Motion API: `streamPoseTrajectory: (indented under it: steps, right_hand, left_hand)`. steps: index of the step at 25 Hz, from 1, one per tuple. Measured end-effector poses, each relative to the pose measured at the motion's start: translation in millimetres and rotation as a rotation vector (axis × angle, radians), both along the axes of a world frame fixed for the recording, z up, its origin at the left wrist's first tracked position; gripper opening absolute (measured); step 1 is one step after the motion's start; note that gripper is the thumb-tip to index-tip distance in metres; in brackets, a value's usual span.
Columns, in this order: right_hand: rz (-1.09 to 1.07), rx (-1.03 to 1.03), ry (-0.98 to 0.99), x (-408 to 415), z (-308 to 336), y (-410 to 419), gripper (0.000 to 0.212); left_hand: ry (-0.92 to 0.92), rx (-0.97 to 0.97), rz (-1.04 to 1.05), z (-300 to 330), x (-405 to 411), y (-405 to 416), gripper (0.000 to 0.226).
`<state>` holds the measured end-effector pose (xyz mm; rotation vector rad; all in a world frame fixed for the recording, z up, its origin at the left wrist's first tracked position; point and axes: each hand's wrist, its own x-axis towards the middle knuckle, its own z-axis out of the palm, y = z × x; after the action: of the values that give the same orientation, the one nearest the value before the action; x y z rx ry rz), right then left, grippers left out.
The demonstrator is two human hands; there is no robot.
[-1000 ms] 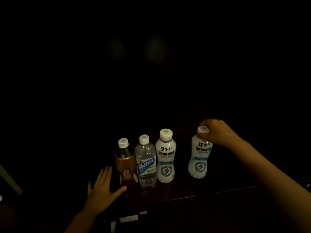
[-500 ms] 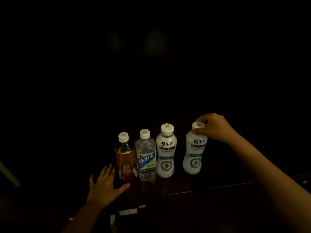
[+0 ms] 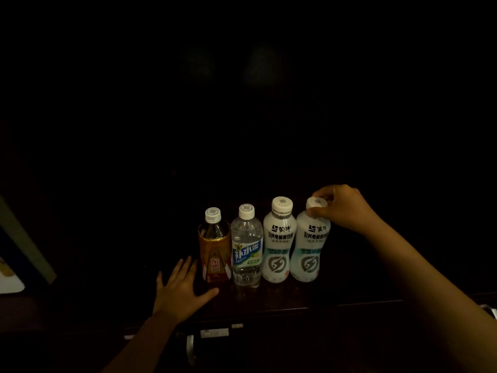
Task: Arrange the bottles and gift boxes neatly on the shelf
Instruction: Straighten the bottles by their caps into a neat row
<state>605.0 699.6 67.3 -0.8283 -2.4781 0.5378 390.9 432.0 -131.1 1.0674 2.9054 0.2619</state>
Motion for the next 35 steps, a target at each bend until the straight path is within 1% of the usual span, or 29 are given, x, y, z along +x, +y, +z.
streamPoseTrajectory:
  steps: [6,11,13,16,18,20,21,23,25,27,29,33,35]
  right_hand:
    - [0.028,-0.051,0.03,2.0,-5.1,4.0,0.037]
    - [0.046,-0.122,0.078,2.9,-10.3,1.0,0.035]
    - [0.06,-0.127,0.091,3.0,-11.8,-1.0,0.035]
    - [0.093,-0.124,0.092,3.9,-12.2,-2.7,0.033]
    - [0.121,-0.149,0.058,5.1,-9.3,0.8,0.03]
    - [0.147,-0.175,-0.018,4.8,-2.0,6.2,0.027]
    - [0.15,-0.161,-0.07,3.8,2.6,8.5,0.03]
    - [0.11,-0.097,-0.157,0.1,12.6,9.8,0.044]
    - [0.037,0.0,-0.175,-6.3,22.7,1.1,0.055]
    - [-0.016,0.104,-0.123,-11.5,31.3,-15.6,0.058]
    - [-0.018,0.184,-0.096,-14.4,37.3,-40.6,0.059]
    - [0.011,0.285,-0.051,-19.3,44.6,-95.5,0.061]
    - [0.019,0.324,-0.01,-23.4,45.9,-125.0,0.062]
  left_hand:
    - [-0.001,0.01,0.003,0.9,1.4,-1.6,0.104]
    - [-0.026,-0.044,0.0,6.8,3.7,-0.9,0.102]
    - [-0.062,-0.075,-0.004,10.8,4.3,-1.1,0.101]
    - [-0.17,-0.107,-0.02,26.4,2.5,1.7,0.097]
    - [-0.326,-0.057,-0.056,44.6,-0.8,1.1,0.09]
    - [-0.497,0.024,-0.07,65.0,-2.8,-5.4,0.083]
    - [-0.528,0.038,-0.054,75.8,-2.9,-10.1,0.082]
    - [-0.48,0.051,-0.021,97.8,-4.0,-18.5,0.084]
    - [-0.396,0.117,-0.02,122.7,-2.5,-28.1,0.084]
    - [-0.316,0.175,-0.041,146.3,4.8,-36.8,0.084]
    - [-0.21,0.235,-0.064,167.1,13.3,-50.5,0.083]
    - [-0.049,0.359,-0.139,197.3,25.2,-82.3,0.081]
    - [-0.002,0.408,-0.177,206.2,30.5,-99.7,0.08]
